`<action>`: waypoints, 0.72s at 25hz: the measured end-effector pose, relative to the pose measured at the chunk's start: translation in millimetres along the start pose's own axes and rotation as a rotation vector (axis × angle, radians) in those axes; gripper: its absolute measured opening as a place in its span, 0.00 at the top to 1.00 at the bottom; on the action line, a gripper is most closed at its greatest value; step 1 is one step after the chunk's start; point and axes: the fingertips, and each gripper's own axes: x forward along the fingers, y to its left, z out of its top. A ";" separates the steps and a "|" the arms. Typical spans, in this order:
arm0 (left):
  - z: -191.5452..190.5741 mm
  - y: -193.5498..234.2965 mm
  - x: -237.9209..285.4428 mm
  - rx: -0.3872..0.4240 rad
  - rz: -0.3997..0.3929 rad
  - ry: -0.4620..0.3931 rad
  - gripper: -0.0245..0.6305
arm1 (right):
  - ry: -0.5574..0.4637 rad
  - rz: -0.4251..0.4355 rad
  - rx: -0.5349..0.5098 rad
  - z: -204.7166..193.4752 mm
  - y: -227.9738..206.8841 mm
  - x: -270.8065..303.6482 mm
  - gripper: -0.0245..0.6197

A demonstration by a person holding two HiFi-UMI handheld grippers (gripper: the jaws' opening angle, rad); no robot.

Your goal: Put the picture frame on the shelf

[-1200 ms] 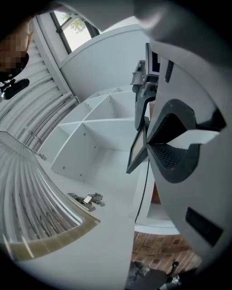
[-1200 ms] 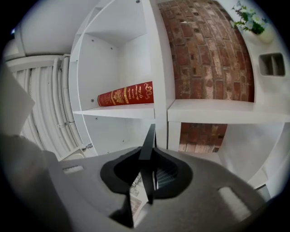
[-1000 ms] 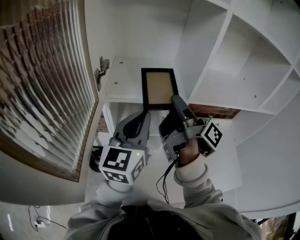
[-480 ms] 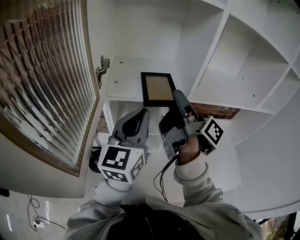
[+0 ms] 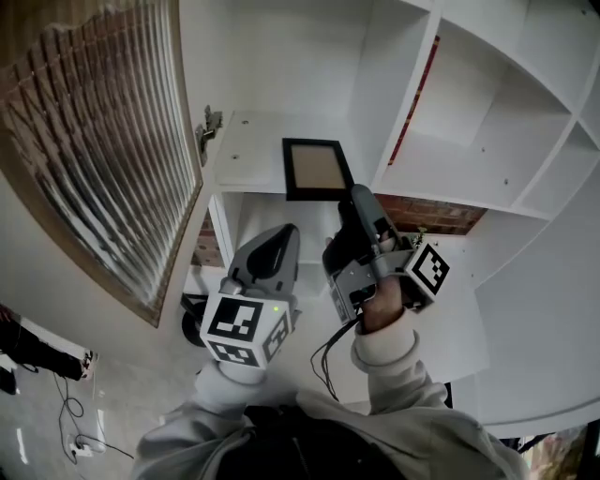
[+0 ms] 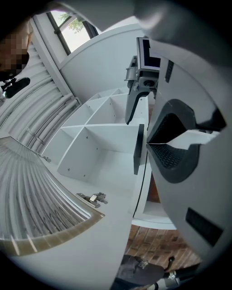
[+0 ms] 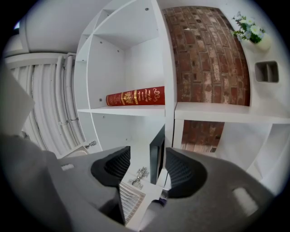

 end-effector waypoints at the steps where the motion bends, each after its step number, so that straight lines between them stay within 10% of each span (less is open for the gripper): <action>1: -1.7 -0.7 -2.1 -0.003 -0.001 0.002 0.95 | 0.002 0.000 -0.012 -1.1 1.0 -3.9 0.59; 18: -80.3 -22.2 -55.2 -0.073 -0.077 0.083 0.95 | 0.092 -0.098 -0.305 -53.3 -40.2 -87.1 0.59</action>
